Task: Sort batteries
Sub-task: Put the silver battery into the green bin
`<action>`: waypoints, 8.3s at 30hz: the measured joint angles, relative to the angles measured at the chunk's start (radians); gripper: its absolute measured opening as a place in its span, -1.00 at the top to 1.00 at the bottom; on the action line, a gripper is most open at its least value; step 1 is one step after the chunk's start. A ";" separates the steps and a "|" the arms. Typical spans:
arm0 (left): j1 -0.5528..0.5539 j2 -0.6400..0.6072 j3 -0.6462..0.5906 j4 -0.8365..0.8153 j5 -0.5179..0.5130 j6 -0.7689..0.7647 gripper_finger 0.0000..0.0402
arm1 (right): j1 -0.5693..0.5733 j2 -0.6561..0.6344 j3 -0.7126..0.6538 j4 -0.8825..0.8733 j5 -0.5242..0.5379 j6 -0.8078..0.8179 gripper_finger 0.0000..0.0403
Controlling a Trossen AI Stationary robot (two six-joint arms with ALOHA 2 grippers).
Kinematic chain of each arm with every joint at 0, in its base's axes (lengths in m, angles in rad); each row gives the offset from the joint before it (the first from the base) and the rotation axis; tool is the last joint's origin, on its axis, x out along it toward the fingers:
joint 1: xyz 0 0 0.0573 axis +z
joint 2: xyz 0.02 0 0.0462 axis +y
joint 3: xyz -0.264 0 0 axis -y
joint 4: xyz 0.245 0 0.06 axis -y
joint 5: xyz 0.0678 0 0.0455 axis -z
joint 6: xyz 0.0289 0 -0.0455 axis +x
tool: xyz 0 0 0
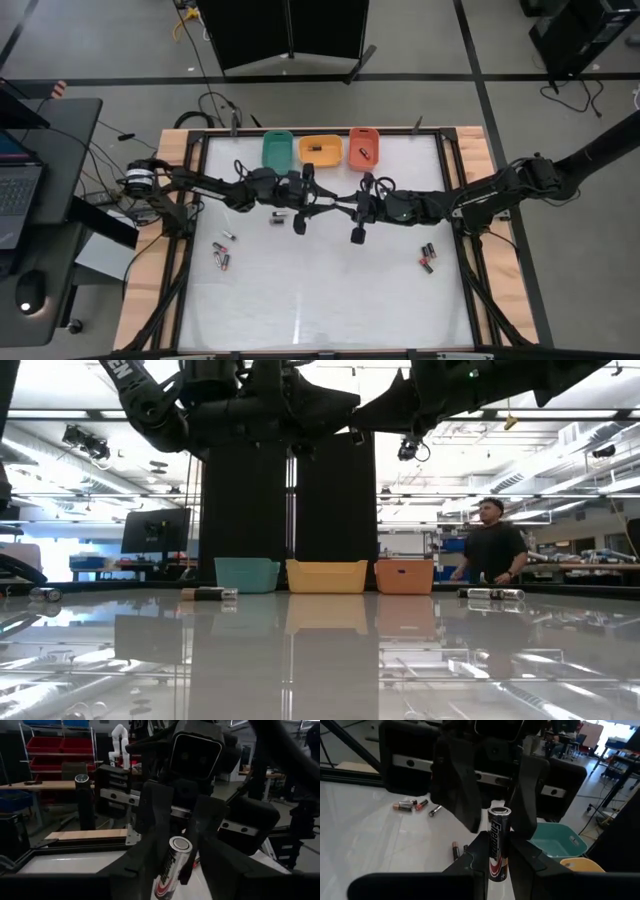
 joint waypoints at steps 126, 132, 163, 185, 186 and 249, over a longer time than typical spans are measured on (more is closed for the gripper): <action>0.575 -0.063 0.290 -1.293 -0.281 0.176 0.70 | -0.075 -0.002 0.000 -0.272 0.105 0.214 0.30; 0.507 -0.131 0.290 -1.316 -0.280 0.172 0.87 | -0.074 -0.002 0.000 -0.267 0.101 0.239 0.85; 0.207 -0.158 0.290 -1.265 -0.277 0.091 0.94 | -0.083 -0.002 0.000 -0.214 0.087 0.213 0.84; 0.207 -0.158 0.290 -1.269 -0.278 0.091 0.94 | -0.083 -0.001 0.000 -0.212 0.086 0.213 0.86; 0.207 -0.158 0.290 -1.270 -0.278 0.091 0.94 | -0.083 -0.001 0.000 -0.212 0.086 0.213 0.86; 0.157 -0.098 0.288 -1.187 -0.192 0.062 0.94 | -0.083 -0.001 0.001 -0.197 0.085 0.214 0.84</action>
